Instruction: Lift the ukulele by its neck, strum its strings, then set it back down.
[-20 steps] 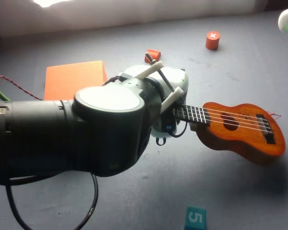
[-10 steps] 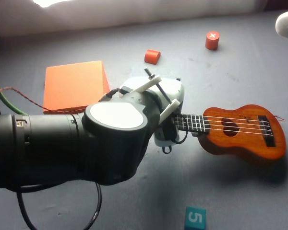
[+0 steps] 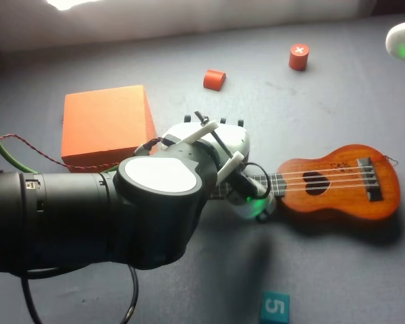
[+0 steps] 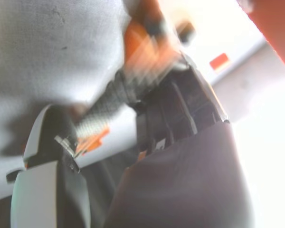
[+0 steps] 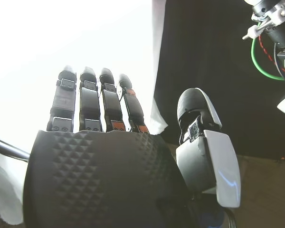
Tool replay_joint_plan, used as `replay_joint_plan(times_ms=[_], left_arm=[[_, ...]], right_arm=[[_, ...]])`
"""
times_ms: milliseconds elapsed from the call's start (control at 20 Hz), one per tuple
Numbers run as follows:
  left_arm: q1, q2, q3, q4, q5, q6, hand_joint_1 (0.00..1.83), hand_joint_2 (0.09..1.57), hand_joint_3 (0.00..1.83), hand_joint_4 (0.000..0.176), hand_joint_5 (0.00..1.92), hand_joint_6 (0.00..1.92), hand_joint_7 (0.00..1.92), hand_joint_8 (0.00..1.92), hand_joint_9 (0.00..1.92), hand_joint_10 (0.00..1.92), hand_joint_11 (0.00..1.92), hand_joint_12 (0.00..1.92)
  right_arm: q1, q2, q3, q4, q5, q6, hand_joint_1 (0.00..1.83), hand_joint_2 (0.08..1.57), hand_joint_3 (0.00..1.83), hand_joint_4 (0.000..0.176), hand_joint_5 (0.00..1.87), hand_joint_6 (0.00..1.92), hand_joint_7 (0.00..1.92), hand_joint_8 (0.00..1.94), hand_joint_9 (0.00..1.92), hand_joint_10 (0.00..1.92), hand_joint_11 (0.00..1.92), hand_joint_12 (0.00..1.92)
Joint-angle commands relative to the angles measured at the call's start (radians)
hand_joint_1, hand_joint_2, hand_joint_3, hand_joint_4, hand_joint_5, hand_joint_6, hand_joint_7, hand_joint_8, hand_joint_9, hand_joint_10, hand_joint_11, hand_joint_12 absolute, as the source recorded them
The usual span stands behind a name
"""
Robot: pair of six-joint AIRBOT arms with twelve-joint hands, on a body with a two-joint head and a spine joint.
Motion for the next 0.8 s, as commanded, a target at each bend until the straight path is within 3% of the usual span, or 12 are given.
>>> replay_joint_plan(times_ms=[0, 50, 100, 200, 300, 400, 550, 700, 750], left_arm=[[0.001, -0.004, 0.005, 0.075, 0.013, -0.003, 0.39, 1.05, 0.0, 0.042, 0.17, 0.08, 0.34, 0.07, 0.3, 0.48, 0.02, 1.33], [0.002, -0.004, 0.006, 0.082, 0.012, -0.004, 0.34, 1.03, 0.0, 0.069, 0.08, 0.02, 0.22, 0.01, 0.23, 0.24, 0.0, 1.12], [0.002, -0.004, 0.007, 0.089, 0.009, -0.004, 0.31, 1.03, 0.0, 0.076, 0.02, 0.01, 0.13, 0.0, 0.16, 0.14, 0.0, 0.95], [0.001, -0.004, 0.009, 0.109, 0.001, -0.008, 0.24, 0.97, 0.0, 0.105, 0.0, 0.0, 0.01, 0.0, 0.01, 0.01, 0.0, 0.5], [-0.005, -0.003, 0.013, 0.137, -0.018, -0.008, 0.24, 0.94, 0.0, 0.122, 0.0, 0.0, 0.0, 0.0, 0.0, 0.0, 0.0, 0.1], [-0.017, -0.002, 0.018, 0.184, -0.045, 0.006, 0.13, 0.93, 0.0, 0.131, 0.0, 0.0, 0.0, 0.0, 0.0, 0.0, 0.0, 0.0], [-0.055, 0.008, 0.026, 0.246, -0.097, 0.072, 0.11, 0.94, 0.0, 0.118, 0.0, 0.0, 0.0, 0.0, 0.0, 0.0, 0.0, 0.0], [-0.092, 0.032, 0.018, 0.243, -0.106, 0.105, 0.03, 1.0, 0.02, 0.099, 0.0, 0.0, 0.0, 0.0, 0.0, 0.0, 0.0, 0.0], [-0.111, 0.047, 0.011, 0.208, -0.105, 0.134, 0.02, 1.01, 0.02, 0.099, 0.0, 0.0, 0.0, 0.0, 0.0, 0.0, 0.0, 0.0]], right_arm=[[0.009, 0.007, -0.003, 0.024, 0.109, 0.005, 0.05, 1.34, 0.0, 0.0, 0.06, 0.0, 0.06, 0.0, 0.02, 0.01, 0.0, 0.0], [0.008, 0.007, -0.003, 0.024, 0.109, 0.005, 0.05, 1.34, 0.0, 0.0, 0.05, 0.0, 0.06, 0.0, 0.02, 0.01, 0.0, 0.0], [0.007, 0.007, -0.003, 0.023, 0.109, 0.005, 0.07, 1.33, 0.0, 0.0, 0.06, 0.0, 0.07, 0.0, 0.03, 0.01, 0.0, 0.0], [0.005, 0.007, -0.003, 0.023, 0.109, 0.005, 0.06, 1.33, 0.0, 0.0, 0.05, 0.0, 0.05, 0.0, 0.01, 0.0, 0.0, 0.0], [0.004, 0.007, -0.005, 0.022, 0.11, 0.005, 0.06, 1.34, 0.0, 0.0, 0.05, 0.0, 0.04, 0.0, 0.0, 0.0, 0.0, 0.0], [0.003, 0.007, -0.008, 0.015, 0.112, 0.005, 0.04, 1.34, 0.0, 0.0, 0.04, 0.0, 0.04, 0.0, 0.01, 0.0, 0.0, 0.0], [0.002, 0.008, -0.013, 0.002, 0.115, 0.005, 0.06, 1.33, 0.0, 0.0, 0.06, 0.01, 0.05, 0.0, 0.0, 0.0, 0.0, 0.0], [0.001, 0.009, -0.016, -0.016, 0.124, 0.005, 0.06, 1.33, 0.0, 0.0, 0.05, 0.02, 0.04, 0.01, 0.01, 0.01, 0.0, 0.0], [0.0, 0.009, -0.019, -0.029, 0.129, 0.005, 0.06, 1.33, 0.0, 0.0, 0.05, 0.02, 0.05, 0.01, 0.02, 0.01, 0.0, 0.0]])
